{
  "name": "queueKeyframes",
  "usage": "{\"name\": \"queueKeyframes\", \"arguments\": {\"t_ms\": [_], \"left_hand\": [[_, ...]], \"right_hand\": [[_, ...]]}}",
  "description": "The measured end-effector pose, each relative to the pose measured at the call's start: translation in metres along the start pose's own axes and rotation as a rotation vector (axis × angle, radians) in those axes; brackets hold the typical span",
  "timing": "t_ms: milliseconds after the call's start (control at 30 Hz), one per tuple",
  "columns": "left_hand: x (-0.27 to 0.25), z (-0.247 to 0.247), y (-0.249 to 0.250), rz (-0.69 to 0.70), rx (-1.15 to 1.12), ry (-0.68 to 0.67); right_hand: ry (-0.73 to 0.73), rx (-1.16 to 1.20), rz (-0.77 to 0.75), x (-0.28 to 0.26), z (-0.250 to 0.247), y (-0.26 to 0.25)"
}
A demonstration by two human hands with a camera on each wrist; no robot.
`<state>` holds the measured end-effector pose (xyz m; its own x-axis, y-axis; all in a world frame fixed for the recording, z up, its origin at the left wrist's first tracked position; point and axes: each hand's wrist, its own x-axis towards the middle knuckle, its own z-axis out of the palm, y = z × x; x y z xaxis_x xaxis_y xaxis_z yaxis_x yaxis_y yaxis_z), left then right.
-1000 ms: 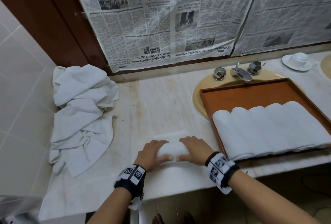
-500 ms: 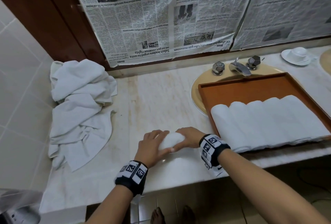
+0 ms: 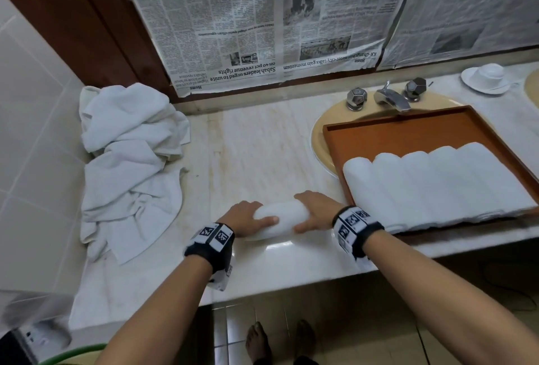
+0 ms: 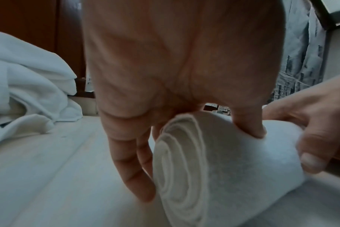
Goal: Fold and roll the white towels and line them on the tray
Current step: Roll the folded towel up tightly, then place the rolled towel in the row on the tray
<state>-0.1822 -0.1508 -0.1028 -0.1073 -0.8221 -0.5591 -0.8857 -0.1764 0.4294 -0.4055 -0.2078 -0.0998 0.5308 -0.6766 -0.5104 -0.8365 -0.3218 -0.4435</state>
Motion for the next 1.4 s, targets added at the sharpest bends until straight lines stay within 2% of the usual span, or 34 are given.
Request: {"name": "queueKeyframes", "arguments": {"t_ms": [233,400,567,767,967,1133,1200,1400], "left_hand": [[-0.002,0.003,-0.006,-0.103,-0.097,-0.111],[-0.003,0.008,-0.009,-0.034,-0.002,-0.193],[-0.004,0.010,-0.003,0.044,-0.030,-0.182],[-0.006,-0.034,0.027,0.188,-0.104,-0.167],[0.003,-0.086,0.107,0.376,-0.237,-0.094],[0.029,-0.092,0.197,0.583,-0.274,-0.072],[0.044,-0.087,0.234,0.642,-0.226,-0.096],[0.093,-0.059,0.344,0.693,-0.042,-0.184]], "right_hand": [[-0.138,-0.001,0.032,0.011,0.002,-0.003],[-0.145,-0.056,0.051,0.001,0.017,-0.006],[-0.049,0.007,0.089,-0.022,0.025,-0.004],[0.146,0.229,0.110,-0.070,0.007,-0.007],[0.479,0.467,0.054,-0.130,-0.035,0.015],[0.693,0.558,0.099,-0.178,-0.069,0.071],[0.747,0.574,0.117,-0.195,-0.081,0.101],[0.810,0.542,0.173,-0.229,-0.114,0.202]]}}
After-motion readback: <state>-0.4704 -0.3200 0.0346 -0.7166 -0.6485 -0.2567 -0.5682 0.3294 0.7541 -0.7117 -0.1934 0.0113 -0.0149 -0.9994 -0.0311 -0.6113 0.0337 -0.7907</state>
